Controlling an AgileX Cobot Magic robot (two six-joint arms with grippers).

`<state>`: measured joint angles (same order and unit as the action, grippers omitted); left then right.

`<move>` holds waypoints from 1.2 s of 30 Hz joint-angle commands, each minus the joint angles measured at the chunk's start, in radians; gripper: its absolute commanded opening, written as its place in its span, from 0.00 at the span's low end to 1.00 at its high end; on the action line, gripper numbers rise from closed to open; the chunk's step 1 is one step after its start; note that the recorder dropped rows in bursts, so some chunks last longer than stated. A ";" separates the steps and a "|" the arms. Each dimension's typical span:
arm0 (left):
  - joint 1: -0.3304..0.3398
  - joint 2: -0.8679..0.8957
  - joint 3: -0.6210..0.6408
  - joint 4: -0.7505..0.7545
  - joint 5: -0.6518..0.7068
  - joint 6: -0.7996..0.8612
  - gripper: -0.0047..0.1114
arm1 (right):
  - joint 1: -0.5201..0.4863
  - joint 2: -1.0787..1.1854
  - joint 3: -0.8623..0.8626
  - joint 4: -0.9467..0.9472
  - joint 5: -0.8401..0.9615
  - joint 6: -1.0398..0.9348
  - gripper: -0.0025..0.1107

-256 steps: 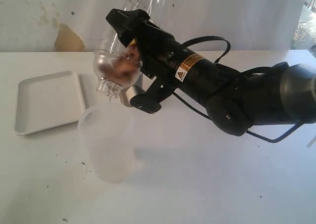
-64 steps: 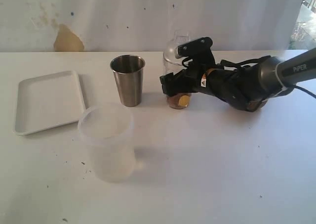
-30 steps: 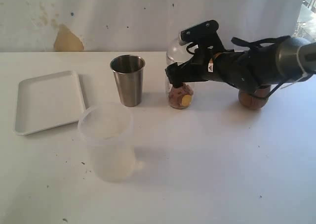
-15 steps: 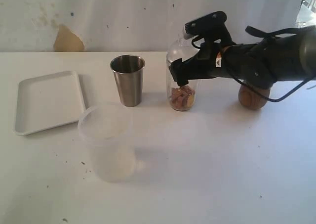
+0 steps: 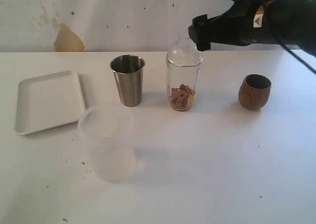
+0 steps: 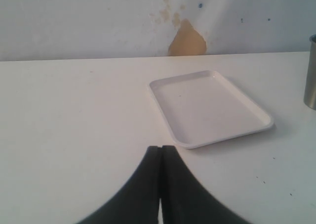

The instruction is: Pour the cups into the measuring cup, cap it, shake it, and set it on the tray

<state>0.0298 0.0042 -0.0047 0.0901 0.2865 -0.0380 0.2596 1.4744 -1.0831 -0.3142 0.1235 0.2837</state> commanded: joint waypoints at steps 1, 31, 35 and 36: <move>0.000 -0.004 0.005 -0.005 -0.006 -0.002 0.04 | 0.001 -0.135 0.005 0.061 0.202 -0.017 0.88; 0.000 -0.004 0.005 -0.005 -0.006 -0.002 0.04 | 0.001 -1.003 0.183 0.367 0.553 -0.150 0.03; 0.000 -0.004 0.005 -0.005 -0.006 -0.002 0.04 | 0.001 -1.046 0.185 0.367 0.553 -0.150 0.03; 0.000 -0.004 0.005 -0.005 -0.006 -0.002 0.04 | 0.001 -1.046 0.191 0.367 0.546 -0.150 0.03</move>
<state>0.0298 0.0042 -0.0047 0.0901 0.2865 -0.0380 0.2596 0.4335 -0.9036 0.0516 0.6800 0.1383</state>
